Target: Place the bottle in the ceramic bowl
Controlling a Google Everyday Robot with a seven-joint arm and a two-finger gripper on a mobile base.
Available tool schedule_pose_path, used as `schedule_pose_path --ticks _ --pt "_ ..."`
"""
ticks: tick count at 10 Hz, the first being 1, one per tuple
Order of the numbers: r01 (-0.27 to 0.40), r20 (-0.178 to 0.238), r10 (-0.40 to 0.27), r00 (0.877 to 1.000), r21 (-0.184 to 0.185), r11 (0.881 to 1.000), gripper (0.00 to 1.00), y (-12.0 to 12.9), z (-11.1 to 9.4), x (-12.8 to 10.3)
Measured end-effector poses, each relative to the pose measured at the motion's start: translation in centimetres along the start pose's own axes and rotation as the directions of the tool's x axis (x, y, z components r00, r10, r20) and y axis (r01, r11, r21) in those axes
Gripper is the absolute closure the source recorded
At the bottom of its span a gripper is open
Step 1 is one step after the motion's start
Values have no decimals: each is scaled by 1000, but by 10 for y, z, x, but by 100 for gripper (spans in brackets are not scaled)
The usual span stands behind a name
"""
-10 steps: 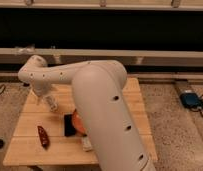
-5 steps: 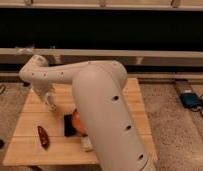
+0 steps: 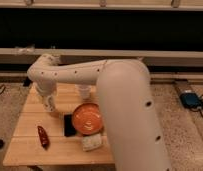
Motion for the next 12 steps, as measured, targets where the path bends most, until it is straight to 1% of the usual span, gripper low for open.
schedule_pose_path --ticks 2,3,4,5,7,8,10,11,12 --pt "-4 39 5 999 -7 1000 100 -11 -27 27" --pt "-16 50 16 999 -13 1000 100 -15 -34 37" --pt "-37 67 38 997 -14 999 100 -27 -43 52" --pt "-77 87 78 993 -15 997 100 -43 -54 69" --pt "-136 106 137 985 -14 991 100 -67 -64 93" --pt "-171 115 172 978 -16 985 100 -80 -69 107" --pt "-221 124 221 967 -19 975 100 -99 -77 130" --pt "-233 115 234 965 -21 972 100 -105 -78 143" --pt "-234 100 235 967 -20 972 100 -107 -77 153"
